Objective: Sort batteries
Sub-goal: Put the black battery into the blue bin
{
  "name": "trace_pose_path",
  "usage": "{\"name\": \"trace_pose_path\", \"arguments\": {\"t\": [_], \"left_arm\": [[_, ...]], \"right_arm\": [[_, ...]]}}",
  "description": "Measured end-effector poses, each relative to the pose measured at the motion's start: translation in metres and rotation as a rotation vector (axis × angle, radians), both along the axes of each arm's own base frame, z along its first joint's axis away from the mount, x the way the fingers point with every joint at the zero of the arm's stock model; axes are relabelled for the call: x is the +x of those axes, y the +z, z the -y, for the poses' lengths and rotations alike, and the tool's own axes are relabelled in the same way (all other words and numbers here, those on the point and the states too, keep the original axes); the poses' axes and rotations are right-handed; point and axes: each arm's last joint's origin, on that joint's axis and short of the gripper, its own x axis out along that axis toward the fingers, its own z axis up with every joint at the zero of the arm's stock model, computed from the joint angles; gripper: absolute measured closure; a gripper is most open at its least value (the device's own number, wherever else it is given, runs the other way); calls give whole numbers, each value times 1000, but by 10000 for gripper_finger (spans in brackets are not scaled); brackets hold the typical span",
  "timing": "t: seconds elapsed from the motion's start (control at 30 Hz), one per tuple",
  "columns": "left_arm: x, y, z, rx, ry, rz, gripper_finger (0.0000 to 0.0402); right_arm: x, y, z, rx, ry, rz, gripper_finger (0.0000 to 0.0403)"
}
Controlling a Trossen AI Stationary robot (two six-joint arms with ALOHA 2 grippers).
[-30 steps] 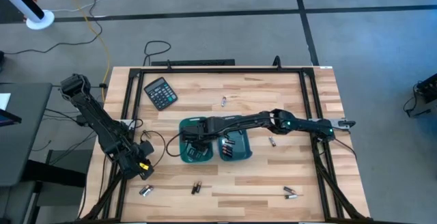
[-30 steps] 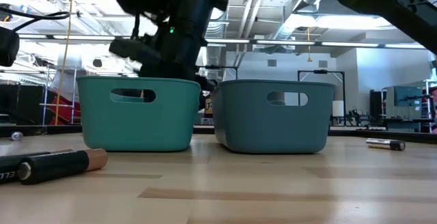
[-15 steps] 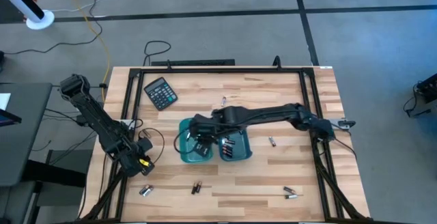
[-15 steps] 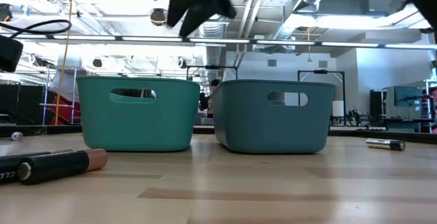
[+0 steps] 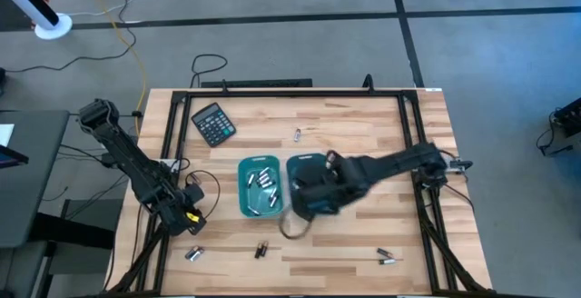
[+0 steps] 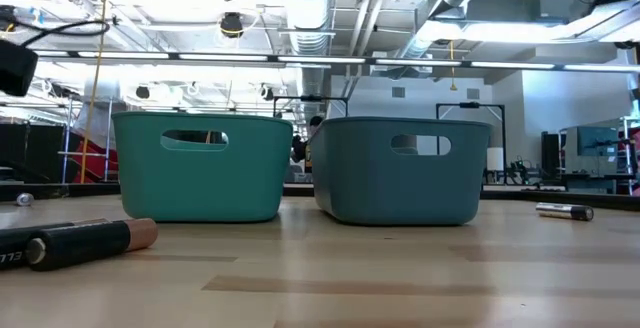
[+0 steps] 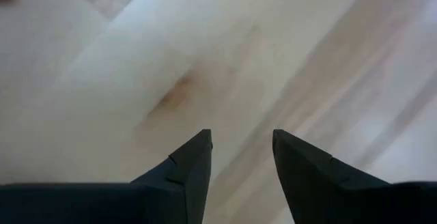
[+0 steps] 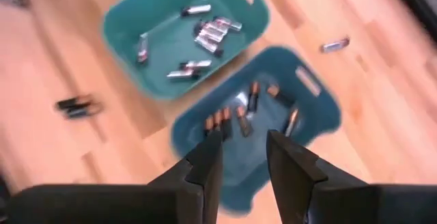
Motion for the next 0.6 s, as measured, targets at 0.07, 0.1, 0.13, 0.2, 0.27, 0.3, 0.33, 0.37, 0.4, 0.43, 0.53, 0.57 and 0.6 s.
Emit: {"name": "trace_pose_path", "arguments": {"t": [0.07,0.1,0.13,0.2,0.27,0.3,0.33,0.37,0.4,0.43,0.53,0.57,0.6], "left_arm": [[1,7,1,0,1,-2,256],[2,11,2,0,3,-4,258],[2,15,3,-6,3,-2,259],[5,24,6,-21,4,7,259],[6,32,8,-39,8,18,259],[7,35,10,-55,16,21,259],[8,38,11,-71,25,18,259],[9,39,12,-87,32,7,259],[10,40,14,-97,43,-6,260],[11,39,16,-109,52,-29,260],[14,34,24,-120,60,-121,260],[16,31,27,-122,55,-153,260],[17,29,30,-118,50,-183,260]], "right_arm": [[-15,0,-9,1,-39,-1,276],[-22,-3,-13,-11,-70,-8,276],[-28,-7,-18,-12,-99,-13,276],[-40,-16,-26,1,-146,-14,276],[-53,-27,-34,14,-194,-12,276],[-60,-32,-38,25,-214,-3,276],[-66,-38,-42,37,-235,6,276],[-72,-45,-45,47,-257,14,276],[-78,-51,-49,59,-276,24,276],[-82,-58,-52,75,-292,37,276],[-95,-74,-60,125,-327,82,276],[-98,-79,-62,141,-338,95,276],[-101,-83,-64,156,-344,108,276]]}}
